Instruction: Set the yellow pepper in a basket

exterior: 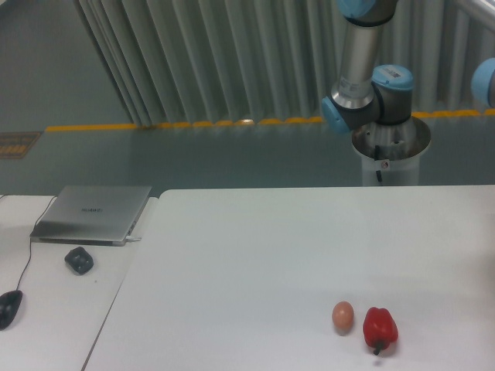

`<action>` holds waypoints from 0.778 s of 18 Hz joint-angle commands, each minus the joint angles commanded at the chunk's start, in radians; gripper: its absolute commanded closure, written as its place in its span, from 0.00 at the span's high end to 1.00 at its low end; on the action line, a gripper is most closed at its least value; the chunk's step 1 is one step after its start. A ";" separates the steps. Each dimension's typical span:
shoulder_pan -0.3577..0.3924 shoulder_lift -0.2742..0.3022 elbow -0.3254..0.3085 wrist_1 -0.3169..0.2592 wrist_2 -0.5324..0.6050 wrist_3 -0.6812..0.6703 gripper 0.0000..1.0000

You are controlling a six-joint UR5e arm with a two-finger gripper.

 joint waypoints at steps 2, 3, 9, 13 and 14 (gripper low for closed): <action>0.011 -0.003 -0.003 0.000 -0.003 0.037 0.49; 0.019 -0.002 -0.006 0.002 -0.003 0.039 0.54; 0.052 -0.002 -0.017 0.009 -0.006 0.030 1.00; 0.063 0.000 -0.017 0.020 -0.017 0.030 1.00; 0.062 0.003 -0.017 0.020 -0.023 0.014 1.00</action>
